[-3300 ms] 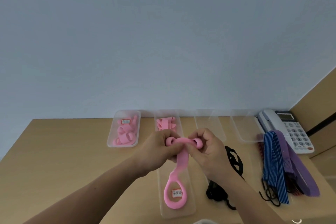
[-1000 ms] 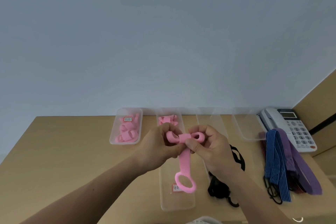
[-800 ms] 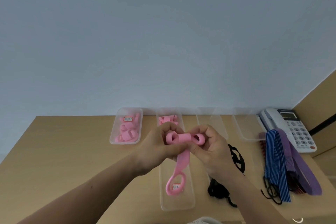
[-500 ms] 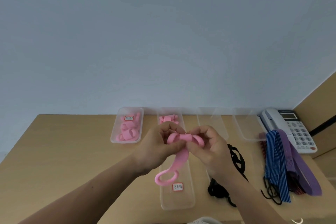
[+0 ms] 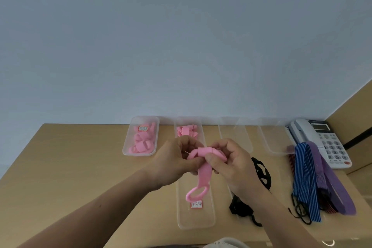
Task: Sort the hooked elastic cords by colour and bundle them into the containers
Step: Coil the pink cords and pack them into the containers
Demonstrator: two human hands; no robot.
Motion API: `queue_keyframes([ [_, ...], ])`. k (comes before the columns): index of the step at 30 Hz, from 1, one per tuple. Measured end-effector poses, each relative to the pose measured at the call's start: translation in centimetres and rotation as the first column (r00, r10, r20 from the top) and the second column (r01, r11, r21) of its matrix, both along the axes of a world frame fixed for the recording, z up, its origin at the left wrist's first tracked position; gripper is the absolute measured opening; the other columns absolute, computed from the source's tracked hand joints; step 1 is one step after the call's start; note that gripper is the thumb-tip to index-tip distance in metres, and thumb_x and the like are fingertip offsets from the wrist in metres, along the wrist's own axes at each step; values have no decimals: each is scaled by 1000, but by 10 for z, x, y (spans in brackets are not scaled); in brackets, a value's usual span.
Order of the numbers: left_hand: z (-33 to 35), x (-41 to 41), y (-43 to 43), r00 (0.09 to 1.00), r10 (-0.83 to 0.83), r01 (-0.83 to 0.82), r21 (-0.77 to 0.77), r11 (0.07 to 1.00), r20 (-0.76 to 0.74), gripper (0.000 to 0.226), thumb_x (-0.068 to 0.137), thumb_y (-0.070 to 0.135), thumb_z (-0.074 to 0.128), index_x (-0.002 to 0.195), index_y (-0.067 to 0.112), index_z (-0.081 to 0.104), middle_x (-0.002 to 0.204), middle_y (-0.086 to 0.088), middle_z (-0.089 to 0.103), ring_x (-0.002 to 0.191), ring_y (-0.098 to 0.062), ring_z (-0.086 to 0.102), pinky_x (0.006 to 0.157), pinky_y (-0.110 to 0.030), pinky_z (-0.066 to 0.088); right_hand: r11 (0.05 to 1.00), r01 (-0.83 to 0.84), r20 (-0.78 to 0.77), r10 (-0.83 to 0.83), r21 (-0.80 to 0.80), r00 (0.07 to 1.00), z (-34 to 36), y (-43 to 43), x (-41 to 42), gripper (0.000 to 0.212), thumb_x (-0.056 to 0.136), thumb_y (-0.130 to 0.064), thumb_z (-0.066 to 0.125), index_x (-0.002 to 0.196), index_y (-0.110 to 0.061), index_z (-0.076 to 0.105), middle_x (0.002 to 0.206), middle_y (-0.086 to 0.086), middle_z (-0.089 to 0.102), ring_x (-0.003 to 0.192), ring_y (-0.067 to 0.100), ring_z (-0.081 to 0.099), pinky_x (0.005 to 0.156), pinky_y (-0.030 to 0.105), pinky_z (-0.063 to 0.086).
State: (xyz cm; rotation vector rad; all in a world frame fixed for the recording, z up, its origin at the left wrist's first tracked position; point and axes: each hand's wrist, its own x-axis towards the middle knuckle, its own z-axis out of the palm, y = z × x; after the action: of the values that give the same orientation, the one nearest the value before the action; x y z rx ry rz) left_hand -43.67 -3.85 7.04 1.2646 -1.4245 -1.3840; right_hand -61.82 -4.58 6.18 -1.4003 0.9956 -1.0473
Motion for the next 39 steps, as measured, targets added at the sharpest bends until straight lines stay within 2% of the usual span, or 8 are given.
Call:
queue_keyframes([
  [5, 8, 0, 0, 999, -14, 13, 27, 1000, 46, 21, 83, 3, 71, 100, 12, 62, 81, -10, 73, 70, -27, 71, 71, -35, 59, 1000, 5, 51, -5, 1, 999, -2, 1, 0, 23, 78, -7, 71, 91, -26, 66, 79, 15, 65, 72, 19, 64, 66, 29, 55],
  [8, 11, 1, 0, 998, -22, 25, 59, 998, -51, 21, 84, 12, 70, 104, 8, 63, 80, -8, 69, 73, -25, 69, 73, -34, 58, 1000, 3, 87, -4, 13, 996, -3, 2, 0, 27, 81, 7, 69, 97, -13, 62, 77, 13, 64, 73, 21, 63, 71, 31, 57],
  [13, 9, -1, 1, 992, 14, -11, 31, 999, -127, 26, 77, 15, 70, 102, 6, 65, 82, -12, 67, 75, -26, 67, 73, -38, 59, 999, -33, 95, 30, 28, 995, -2, 3, -2, 32, 77, 7, 71, 103, -8, 59, 78, -1, 66, 78, 17, 63, 81, 39, 57],
  [17, 6, -1, 2, 986, 16, -20, -21, 1000, -166, 22, 80, 0, 70, 101, 6, 65, 99, -24, 67, 81, -29, 66, 76, -38, 58, 992, -72, 182, 53, 99, 982, 5, 4, -3, 36, 75, -5, 65, 110, -7, 55, 81, 1, 68, 72, 16, 64, 66, 25, 53],
  [22, 7, -1, 5, 996, 1, -8, -76, 997, -87, 25, 76, 5, 70, 99, 12, 63, 86, 1, 68, 78, -13, 62, 73, -28, 55, 991, -27, 86, 16, 130, 996, 5, 2, -2, 32, 78, -26, 66, 97, -1, 63, 70, 11, 66, 60, 25, 57, 55, 29, 49],
  [28, 7, 2, 4, 992, -10, 16, 48, 999, -127, 40, 75, 10, 76, 110, 7, 57, 101, -14, 70, 89, -28, 70, 80, -39, 58, 997, -55, 110, 48, 58, 993, 4, 0, -3, 9, 86, 2, 65, 94, 5, 61, 70, 2, 67, 61, 11, 62, 57, 20, 50],
  [34, 11, 6, 2, 999, -46, 45, 82, 996, 8, 28, 80, 7, 74, 103, 6, 58, 87, -12, 73, 69, -26, 68, 71, -38, 58, 999, -43, 100, 39, 34, 994, 1, -2, -2, 22, 79, -5, 70, 98, -1, 61, 82, 5, 68, 76, 16, 66, 68, 25, 53],
  [39, 14, 5, -1, 990, -27, 48, 155, 987, -138, 29, 84, 16, 75, 102, 1, 59, 83, -14, 71, 74, -26, 66, 70, -33, 55, 998, -59, 37, 58, 18, 998, -2, -3, -3, 26, 80, 12, 68, 98, -6, 63, 85, -2, 69, 80, 14, 66, 76, 29, 57],
])
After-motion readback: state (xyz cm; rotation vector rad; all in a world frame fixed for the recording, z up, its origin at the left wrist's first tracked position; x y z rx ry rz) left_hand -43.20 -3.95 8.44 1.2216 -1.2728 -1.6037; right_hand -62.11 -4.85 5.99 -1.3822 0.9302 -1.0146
